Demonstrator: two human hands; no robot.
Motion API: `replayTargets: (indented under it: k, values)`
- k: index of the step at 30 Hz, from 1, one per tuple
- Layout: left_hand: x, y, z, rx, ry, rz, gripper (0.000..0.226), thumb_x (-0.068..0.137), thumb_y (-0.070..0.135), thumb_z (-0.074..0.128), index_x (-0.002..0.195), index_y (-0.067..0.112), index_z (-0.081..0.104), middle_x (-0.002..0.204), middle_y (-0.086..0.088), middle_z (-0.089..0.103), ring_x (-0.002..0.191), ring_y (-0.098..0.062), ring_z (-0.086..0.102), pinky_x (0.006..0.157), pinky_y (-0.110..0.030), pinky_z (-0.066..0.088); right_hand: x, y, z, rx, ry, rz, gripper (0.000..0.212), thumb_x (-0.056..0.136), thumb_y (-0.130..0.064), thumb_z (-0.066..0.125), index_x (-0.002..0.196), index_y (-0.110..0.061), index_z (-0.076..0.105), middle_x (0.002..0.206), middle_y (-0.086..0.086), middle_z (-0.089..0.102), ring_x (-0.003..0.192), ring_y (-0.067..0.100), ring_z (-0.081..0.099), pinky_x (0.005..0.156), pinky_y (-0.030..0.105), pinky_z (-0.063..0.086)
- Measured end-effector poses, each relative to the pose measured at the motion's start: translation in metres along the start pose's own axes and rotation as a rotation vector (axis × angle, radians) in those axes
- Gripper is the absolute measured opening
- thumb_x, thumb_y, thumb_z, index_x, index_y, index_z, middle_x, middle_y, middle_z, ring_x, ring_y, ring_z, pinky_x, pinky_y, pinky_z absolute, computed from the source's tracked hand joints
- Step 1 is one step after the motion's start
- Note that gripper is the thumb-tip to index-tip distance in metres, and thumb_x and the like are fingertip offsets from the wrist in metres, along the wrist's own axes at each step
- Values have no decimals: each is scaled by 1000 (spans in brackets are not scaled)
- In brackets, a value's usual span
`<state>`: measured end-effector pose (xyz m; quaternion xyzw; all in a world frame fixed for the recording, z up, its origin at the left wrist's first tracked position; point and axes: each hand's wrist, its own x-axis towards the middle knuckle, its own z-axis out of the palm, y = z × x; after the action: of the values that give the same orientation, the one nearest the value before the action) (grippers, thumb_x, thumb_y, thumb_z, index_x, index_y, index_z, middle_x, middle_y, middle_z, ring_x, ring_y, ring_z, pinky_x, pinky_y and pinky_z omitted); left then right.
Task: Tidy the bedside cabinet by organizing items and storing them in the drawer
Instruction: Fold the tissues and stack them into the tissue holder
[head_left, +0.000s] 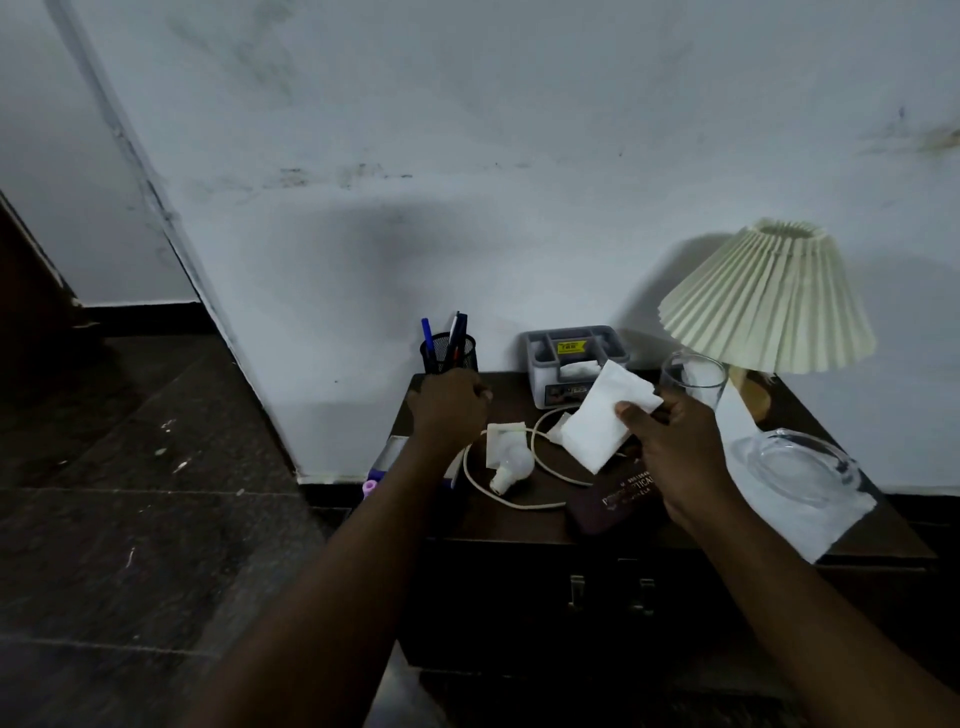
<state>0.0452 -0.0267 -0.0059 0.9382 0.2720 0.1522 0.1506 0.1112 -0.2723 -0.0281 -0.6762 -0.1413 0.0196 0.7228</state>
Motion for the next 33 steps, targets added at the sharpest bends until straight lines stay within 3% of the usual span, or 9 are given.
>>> replayTargets:
  k: [4, 9, 14, 17, 20, 23, 27, 30, 33]
  values:
    - [34, -1, 21, 84, -381, 77, 38, 99, 33, 67, 122, 3, 70, 126, -15, 68, 122, -34, 61, 110, -59, 43, 2, 0, -6, -102, 14, -51, 22, 93, -18, 73, 90, -40, 73, 91, -13, 78, 86, 5, 73, 79, 40, 59]
    - [46, -7, 37, 39, -338, 100, 31, 93, 25, 76, 112, 0, 73, 118, -16, 72, 113, -31, 67, 102, -48, 52, 1, -6, -12, -136, -27, -86, 47, 95, -17, 70, 84, -63, 70, 88, -24, 75, 84, 2, 71, 77, 36, 57]
    - [52, -11, 42, 45, -408, 87, 30, 104, 17, 58, 119, -8, 66, 124, -22, 67, 118, -33, 62, 102, -39, 48, 6, -2, -15, -110, -11, -59, 28, 94, -16, 72, 85, -42, 72, 92, -13, 78, 92, 12, 74, 82, 42, 59]
    - [48, -16, 29, 59, -332, 129, 24, 103, 5, 54, 122, -8, 64, 129, -23, 64, 123, -33, 58, 97, -31, 42, 7, -1, -15, -98, -9, -40, 23, 93, -16, 72, 87, -38, 71, 96, -9, 78, 93, 14, 74, 85, 45, 59]
    - [47, -10, 5, 4, -149, 194, 17, 96, -8, 54, 105, 2, 62, 108, -15, 68, 108, -32, 64, 80, -28, 43, 7, -1, -14, -111, -17, -22, 15, 92, -14, 72, 94, -29, 72, 98, -3, 77, 95, 20, 73, 87, 48, 59]
    - [42, 7, -28, -44, -14, 300, 14, 97, -5, 54, 97, 8, 59, 92, -6, 64, 94, -28, 66, 72, -28, 43, 5, -2, -10, -91, -43, 15, 16, 93, -9, 72, 97, -24, 71, 98, 3, 76, 96, 25, 73, 88, 50, 58]
    - [7, 37, -77, -370, 76, 330, 22, 94, 4, 68, 111, 18, 66, 87, 3, 74, 74, -17, 72, 71, -33, 57, 2, -6, -6, -118, -99, 59, 15, 92, -8, 73, 106, -10, 75, 101, 9, 77, 96, 29, 73, 90, 53, 59]
    - [-38, 42, -100, -740, -187, 354, 23, 90, 17, 77, 111, 28, 74, 88, 3, 77, 73, -17, 72, 71, -37, 60, -2, -12, -4, -73, -140, 73, 19, 91, -2, 73, 110, -4, 74, 104, 15, 76, 95, 30, 74, 83, 47, 60]
    - [-77, 42, -92, -1092, -452, 295, 34, 88, 15, 80, 120, 23, 73, 101, -8, 78, 84, -20, 72, 69, -32, 60, -7, -18, -1, -54, -254, 102, 22, 91, -1, 73, 113, 1, 74, 99, 16, 78, 79, 23, 73, 66, 34, 59]
